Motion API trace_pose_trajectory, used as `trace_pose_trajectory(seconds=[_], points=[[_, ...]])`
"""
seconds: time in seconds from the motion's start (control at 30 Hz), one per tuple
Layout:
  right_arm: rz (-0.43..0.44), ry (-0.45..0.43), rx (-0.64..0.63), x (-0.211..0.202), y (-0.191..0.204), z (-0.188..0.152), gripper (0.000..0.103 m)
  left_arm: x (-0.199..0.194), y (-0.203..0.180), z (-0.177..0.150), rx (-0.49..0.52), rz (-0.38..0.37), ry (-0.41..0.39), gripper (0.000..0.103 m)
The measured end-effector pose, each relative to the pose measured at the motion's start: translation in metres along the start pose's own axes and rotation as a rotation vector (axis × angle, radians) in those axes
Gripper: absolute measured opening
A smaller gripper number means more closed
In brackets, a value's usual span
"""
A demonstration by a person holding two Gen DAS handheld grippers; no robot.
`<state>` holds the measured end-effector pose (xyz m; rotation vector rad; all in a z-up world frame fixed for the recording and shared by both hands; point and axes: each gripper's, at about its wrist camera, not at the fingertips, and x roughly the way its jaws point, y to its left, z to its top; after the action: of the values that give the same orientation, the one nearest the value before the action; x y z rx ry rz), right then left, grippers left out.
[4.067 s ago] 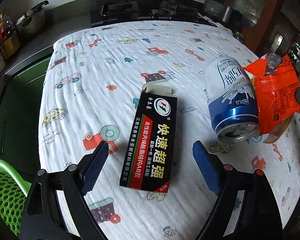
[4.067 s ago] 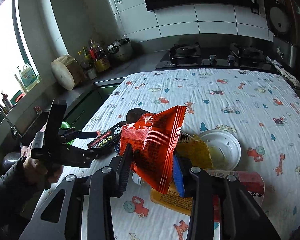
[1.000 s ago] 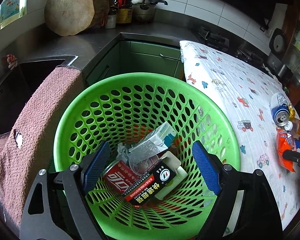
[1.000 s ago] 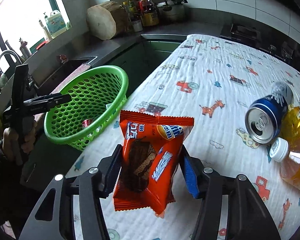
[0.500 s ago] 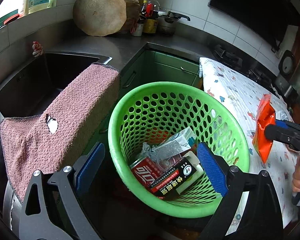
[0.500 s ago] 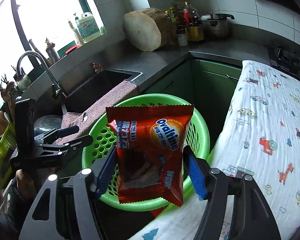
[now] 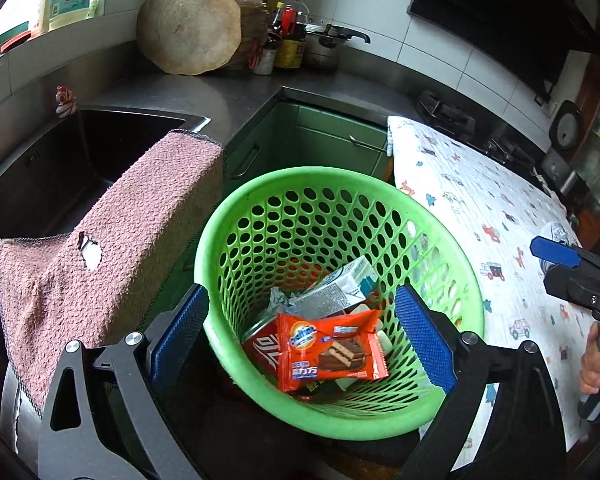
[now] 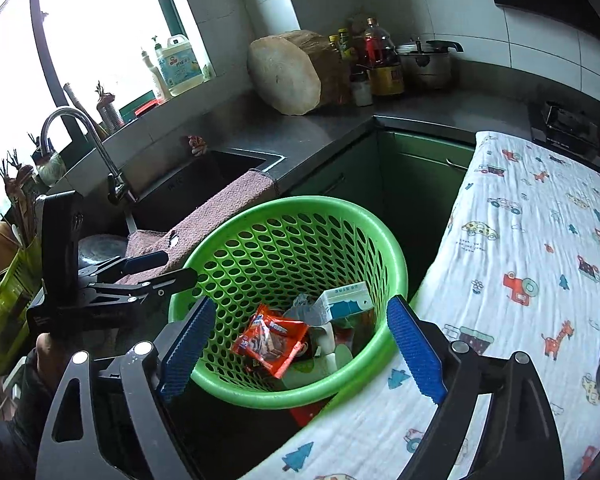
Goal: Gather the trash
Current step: 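Release the glue box with the left gripper while the right carries the wafer packet to the basket, then drop the wafer packet into the basket and move both tools to the can and bottle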
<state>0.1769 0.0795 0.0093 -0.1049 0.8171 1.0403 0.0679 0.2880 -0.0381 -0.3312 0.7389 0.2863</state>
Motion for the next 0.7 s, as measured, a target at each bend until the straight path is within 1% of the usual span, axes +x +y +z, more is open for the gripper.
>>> trace_pose_trajectory(seconds=[0.17, 0.27, 0.57, 0.7], points=[[-0.044, -0.019, 0.039, -0.029, -0.026, -0.020, 0.085, 0.003, -0.025, 0.003, 0.038, -0.023, 0.002, 0.093], [-0.092, -0.018, 0.045, -0.050, -0.044, -0.032, 0.085, 0.007, -0.042, 0.004, 0.067, -0.036, 0.008, 0.093], [-0.272, 0.010, 0.035, -0.119, -0.110, -0.068, 0.087, 0.019, -0.098, 0.008, 0.145, -0.096, 0.037, 0.094], [-0.350, 0.047, 0.005, -0.147, -0.138, -0.080, 0.087, 0.026, -0.130, 0.010, 0.192, -0.123, 0.050, 0.094]])
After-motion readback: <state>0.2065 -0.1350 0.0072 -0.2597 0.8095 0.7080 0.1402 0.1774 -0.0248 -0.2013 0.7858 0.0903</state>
